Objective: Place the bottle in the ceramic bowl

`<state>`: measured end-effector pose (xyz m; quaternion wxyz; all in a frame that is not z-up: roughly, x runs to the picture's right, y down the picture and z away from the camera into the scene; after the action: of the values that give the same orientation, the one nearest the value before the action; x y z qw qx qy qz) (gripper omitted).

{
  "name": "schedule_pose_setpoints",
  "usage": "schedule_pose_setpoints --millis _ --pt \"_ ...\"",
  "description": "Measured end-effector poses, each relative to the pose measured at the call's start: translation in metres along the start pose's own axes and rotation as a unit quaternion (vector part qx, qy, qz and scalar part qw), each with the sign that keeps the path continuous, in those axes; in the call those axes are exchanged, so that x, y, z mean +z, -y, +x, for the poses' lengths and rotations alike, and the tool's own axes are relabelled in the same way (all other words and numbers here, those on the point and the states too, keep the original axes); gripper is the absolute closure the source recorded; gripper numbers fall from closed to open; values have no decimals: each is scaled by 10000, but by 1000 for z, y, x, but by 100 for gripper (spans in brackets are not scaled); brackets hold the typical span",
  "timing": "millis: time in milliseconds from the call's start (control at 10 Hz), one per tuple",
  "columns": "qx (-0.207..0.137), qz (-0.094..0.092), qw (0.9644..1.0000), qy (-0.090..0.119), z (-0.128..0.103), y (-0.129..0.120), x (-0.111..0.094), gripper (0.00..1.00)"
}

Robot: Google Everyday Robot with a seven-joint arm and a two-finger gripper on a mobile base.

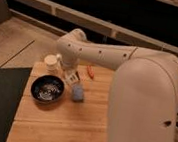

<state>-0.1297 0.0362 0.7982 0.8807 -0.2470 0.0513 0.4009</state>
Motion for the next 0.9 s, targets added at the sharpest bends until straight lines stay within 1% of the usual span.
schedule_pose_setpoints --millis 200,500,600,700,800,900 --pt "-492 -14 9988 -72 1 -28 18 100" --pt "-1001 4 9948 -209 -18 -57 44 100" --pt "-1118 -24 9934 -243 -26 -66 51 100" --pt "-1267 -94 9915 -287 -35 -78 59 100" --pt "-1365 -166 9900 -329 -40 -85 67 100" --pt "-1445 -311 9884 -359 -45 -94 76 100"
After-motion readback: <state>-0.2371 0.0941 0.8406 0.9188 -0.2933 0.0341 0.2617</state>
